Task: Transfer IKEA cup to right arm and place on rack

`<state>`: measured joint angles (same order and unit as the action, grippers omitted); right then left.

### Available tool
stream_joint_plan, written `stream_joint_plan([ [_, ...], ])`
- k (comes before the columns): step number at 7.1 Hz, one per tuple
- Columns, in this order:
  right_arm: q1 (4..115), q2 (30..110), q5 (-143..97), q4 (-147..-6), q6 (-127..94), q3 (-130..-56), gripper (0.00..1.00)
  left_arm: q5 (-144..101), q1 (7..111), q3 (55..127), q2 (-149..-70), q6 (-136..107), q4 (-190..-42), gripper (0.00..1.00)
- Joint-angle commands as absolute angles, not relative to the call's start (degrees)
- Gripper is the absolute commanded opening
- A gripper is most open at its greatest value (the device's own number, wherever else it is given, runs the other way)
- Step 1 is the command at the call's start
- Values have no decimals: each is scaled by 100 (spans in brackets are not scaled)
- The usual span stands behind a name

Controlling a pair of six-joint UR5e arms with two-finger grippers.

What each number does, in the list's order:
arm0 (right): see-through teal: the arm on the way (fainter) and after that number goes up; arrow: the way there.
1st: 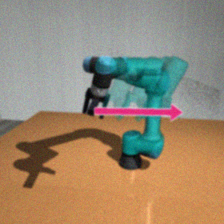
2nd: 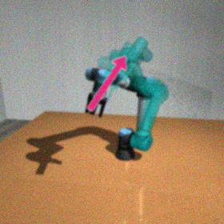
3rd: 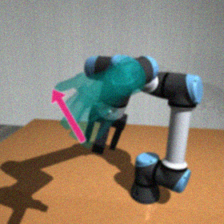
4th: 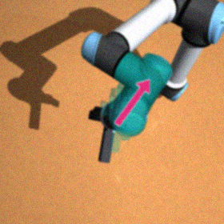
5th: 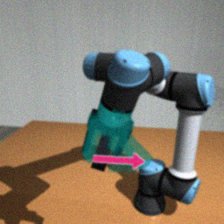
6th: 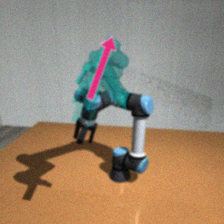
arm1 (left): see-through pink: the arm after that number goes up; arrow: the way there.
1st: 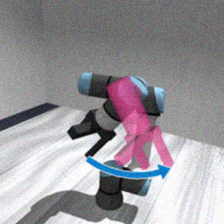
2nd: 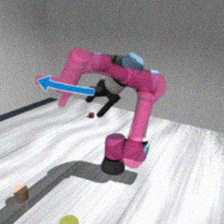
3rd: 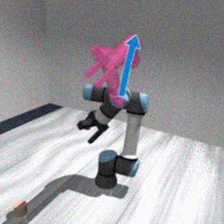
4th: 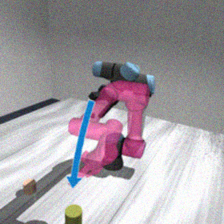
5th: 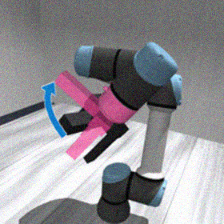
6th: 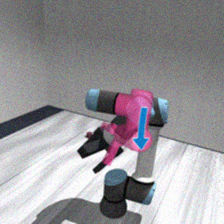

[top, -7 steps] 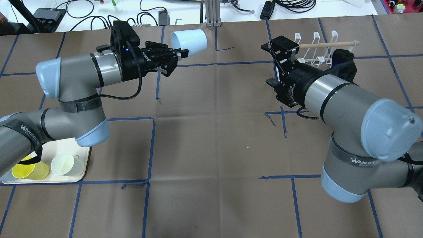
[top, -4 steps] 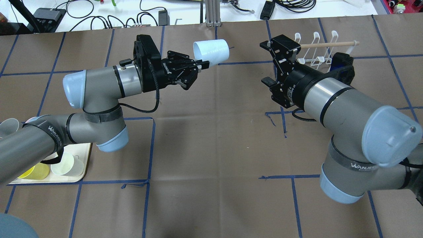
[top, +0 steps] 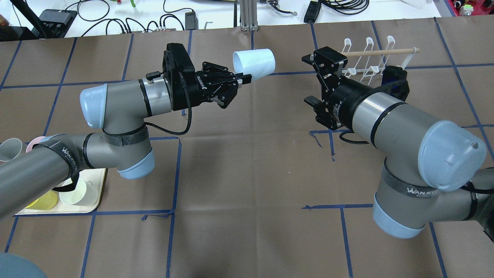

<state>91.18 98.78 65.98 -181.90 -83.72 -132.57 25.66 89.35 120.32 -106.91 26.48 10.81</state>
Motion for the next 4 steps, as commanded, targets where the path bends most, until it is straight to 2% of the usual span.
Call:
stream_joint_plan([
  [1, 9193, 9678, 6592, -18035, -8376, -13254, 100, 2558, 8938, 12032, -10696, 2628, 1125, 0],
  [4, 9439, 9458, 6600, -18062, -8394, -13088, 100, 2558, 8938, 12032, -10688, 2619, 1125, 0],
])
